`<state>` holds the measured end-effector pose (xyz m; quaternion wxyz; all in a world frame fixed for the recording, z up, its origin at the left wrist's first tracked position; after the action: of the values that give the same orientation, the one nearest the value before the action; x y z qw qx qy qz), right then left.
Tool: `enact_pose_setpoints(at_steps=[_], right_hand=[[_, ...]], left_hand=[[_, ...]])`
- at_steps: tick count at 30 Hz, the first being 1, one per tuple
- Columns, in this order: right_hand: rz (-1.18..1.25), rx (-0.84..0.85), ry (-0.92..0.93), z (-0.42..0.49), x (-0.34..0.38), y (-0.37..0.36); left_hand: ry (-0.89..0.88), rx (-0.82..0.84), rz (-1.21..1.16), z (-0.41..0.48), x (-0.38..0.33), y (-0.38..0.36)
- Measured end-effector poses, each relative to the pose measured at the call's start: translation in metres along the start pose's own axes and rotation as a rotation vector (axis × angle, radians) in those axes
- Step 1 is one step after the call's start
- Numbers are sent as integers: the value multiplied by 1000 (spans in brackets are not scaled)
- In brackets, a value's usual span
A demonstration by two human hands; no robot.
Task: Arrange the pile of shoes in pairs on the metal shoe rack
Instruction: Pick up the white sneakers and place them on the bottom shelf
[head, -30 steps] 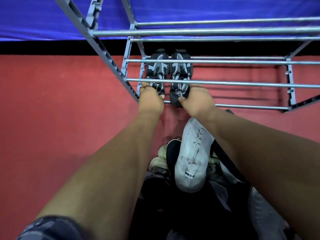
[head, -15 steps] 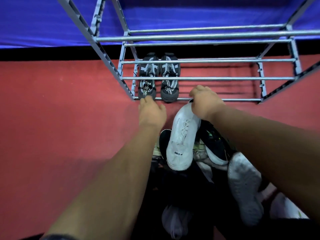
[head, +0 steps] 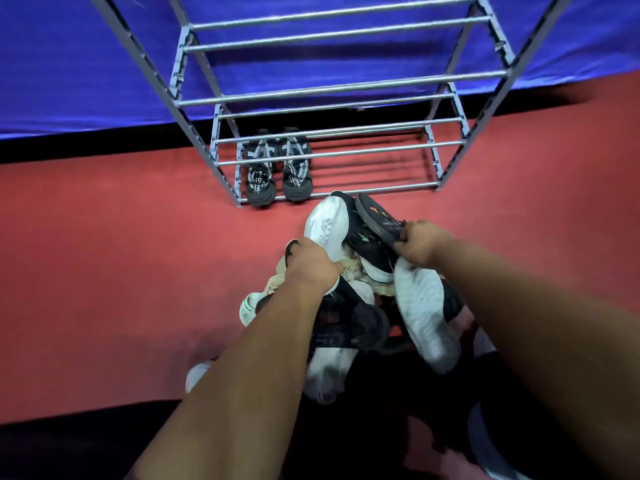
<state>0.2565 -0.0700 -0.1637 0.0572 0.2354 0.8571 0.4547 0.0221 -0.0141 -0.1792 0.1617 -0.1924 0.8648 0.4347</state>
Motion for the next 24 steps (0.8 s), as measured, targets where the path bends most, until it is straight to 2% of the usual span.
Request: enact_pose_setpoints(at_steps=[4,6,11,14,16,19,21,24], right_hand=[[-11,89,14,-30,-18,-19],[15,76,13,-41,-23,-28],[318,-40,-10,-54,-28,-28],[351,-155,-52,-63,-26,-3],[362,-297,-74,-67,-21,17],[536,-486,-160,-69,-11,45],[620,-412,-188,-63,1,55],[696,-121,-91,-58,27,45]], left_hand=[[-46,-57,-77,-19,5,7],[-69,-72,-104,-30,8,11],[-108,-69,-30,-48,18,11],[-112,-56,4,-53,23,10],[-117,-63,24,-56,25,10],[-122,-60,33,-60,25,9],[-124,-51,29,-61,25,9],[-110,-23,25,-60,28,8]])
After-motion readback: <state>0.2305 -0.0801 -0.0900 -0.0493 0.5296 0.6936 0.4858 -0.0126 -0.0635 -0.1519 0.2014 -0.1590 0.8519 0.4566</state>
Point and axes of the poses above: each hand's wrist, its own z-axis towards the middle knuckle, its own y-axis out of the back of the hand, x = y × z, the point moved 4 cm from there along z, towards the middle knuckle, and after that the axes turned 7 degrees about -z, right-handed, at the moved point
